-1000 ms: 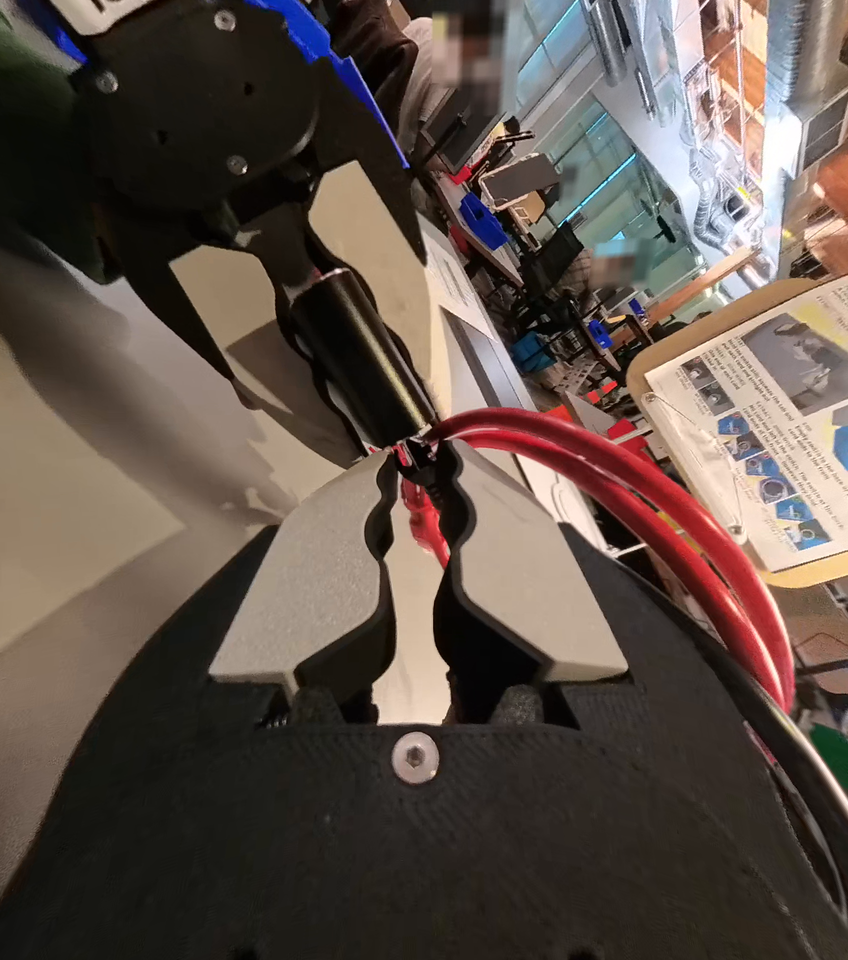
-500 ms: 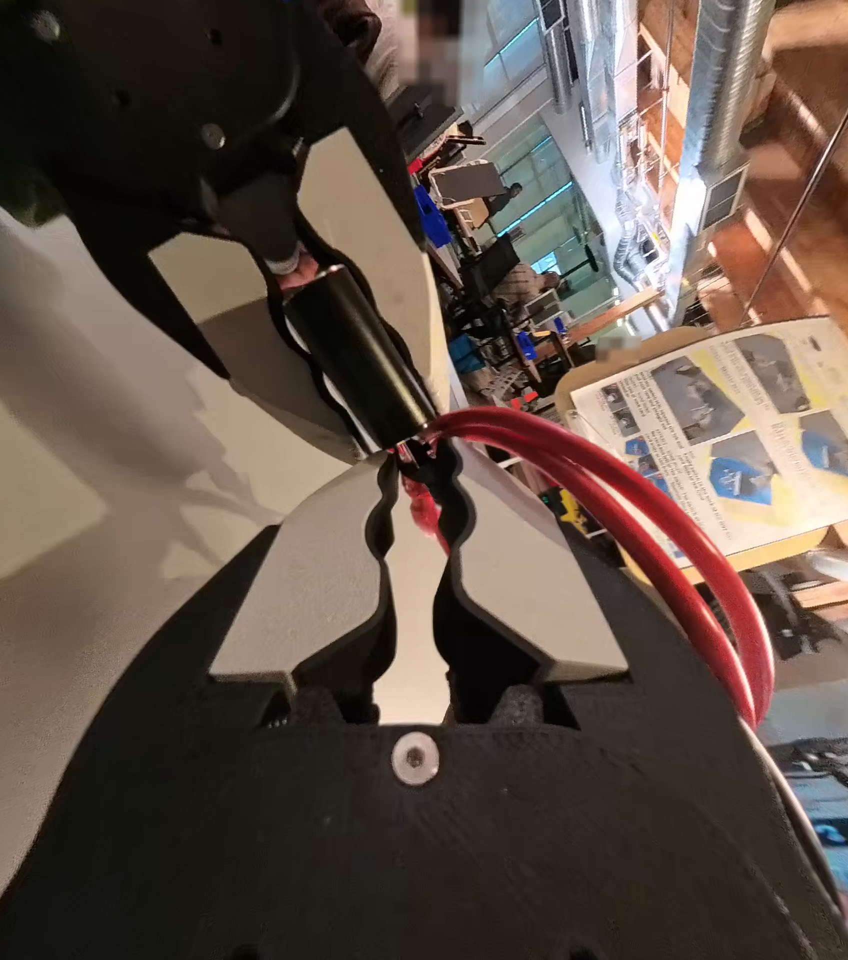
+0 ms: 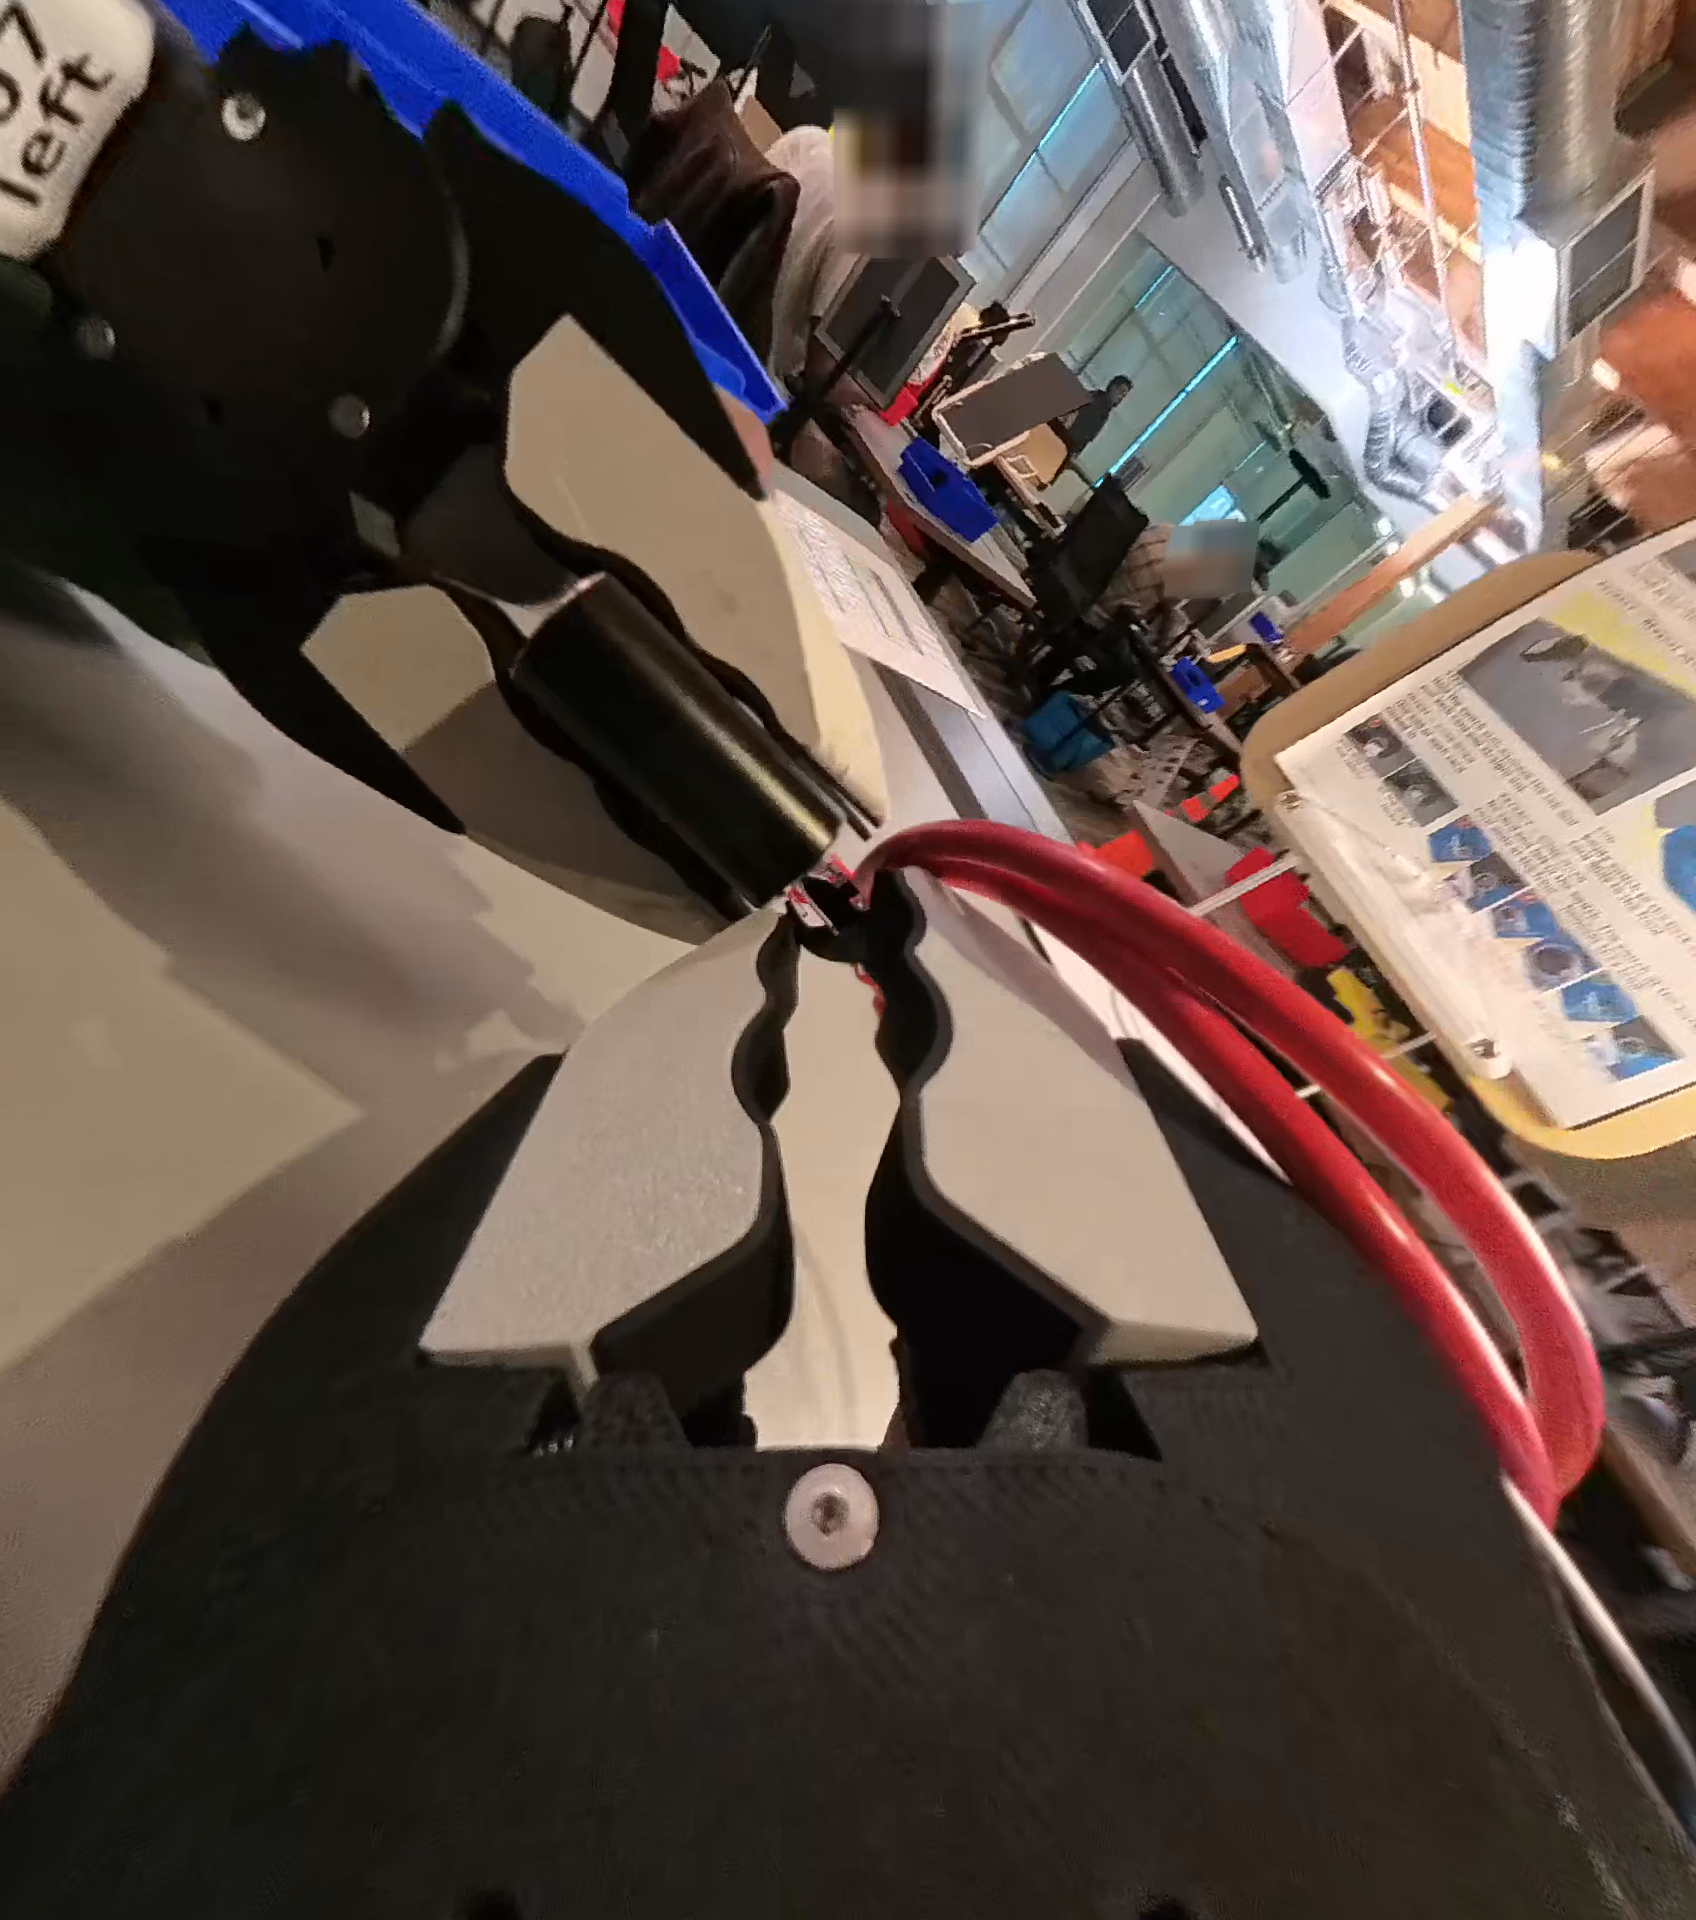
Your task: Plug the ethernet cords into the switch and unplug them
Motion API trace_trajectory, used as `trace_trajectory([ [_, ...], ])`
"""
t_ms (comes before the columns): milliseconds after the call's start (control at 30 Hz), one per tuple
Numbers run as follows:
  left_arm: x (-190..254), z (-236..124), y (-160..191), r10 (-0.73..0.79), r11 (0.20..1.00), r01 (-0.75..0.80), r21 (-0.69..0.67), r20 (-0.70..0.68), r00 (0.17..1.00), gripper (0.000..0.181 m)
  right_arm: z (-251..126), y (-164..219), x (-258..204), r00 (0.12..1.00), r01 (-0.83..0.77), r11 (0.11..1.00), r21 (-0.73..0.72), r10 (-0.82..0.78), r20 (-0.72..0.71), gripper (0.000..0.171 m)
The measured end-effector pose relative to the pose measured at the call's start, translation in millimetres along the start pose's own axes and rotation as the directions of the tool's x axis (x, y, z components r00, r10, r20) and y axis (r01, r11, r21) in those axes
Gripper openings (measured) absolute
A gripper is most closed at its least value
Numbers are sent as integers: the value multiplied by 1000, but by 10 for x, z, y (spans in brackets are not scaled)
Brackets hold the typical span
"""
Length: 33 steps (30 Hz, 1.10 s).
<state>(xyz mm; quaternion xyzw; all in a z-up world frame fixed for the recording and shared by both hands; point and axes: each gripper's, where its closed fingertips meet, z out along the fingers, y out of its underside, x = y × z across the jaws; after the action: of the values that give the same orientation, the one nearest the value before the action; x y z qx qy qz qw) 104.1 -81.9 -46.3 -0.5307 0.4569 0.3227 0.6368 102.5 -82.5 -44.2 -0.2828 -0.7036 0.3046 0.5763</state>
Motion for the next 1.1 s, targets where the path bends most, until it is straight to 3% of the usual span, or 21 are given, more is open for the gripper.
trace_trajectory([
  [33,4,3,-1,-17,1000,17,4,-5,1000,29,0,1,0,1000,-13,1000,6,13,6,15],
  [233,5,7,-28,-269,956,276,102,-82,960,29,1,-11,13,1000,18,1000,-10,-18,-21,14],
  [467,54,-26,-29,-510,810,561,171,-267,818,29,19,-13,-36,1000,1,1000,-20,-1,25,15],
  [633,98,7,36,-540,800,586,128,-272,796,29,40,57,-38,997,76,995,-63,-76,2,16],
  [833,59,74,-11,-664,701,706,102,-268,698,32,-53,67,45,996,-64,996,-70,59,-59,16],
  [900,-27,88,-20,-751,609,786,107,-240,614,29,-130,48,74,989,-118,991,-64,111,-93,17],
  [1000,-180,46,90,-887,412,906,102,-184,424,28,-295,-13,90,973,-192,981,-11,189,-129,20],
  [1100,-334,-73,215,-978,109,980,169,-161,136,28,-399,-24,-52,944,-320,947,34,322,-69,18],
])
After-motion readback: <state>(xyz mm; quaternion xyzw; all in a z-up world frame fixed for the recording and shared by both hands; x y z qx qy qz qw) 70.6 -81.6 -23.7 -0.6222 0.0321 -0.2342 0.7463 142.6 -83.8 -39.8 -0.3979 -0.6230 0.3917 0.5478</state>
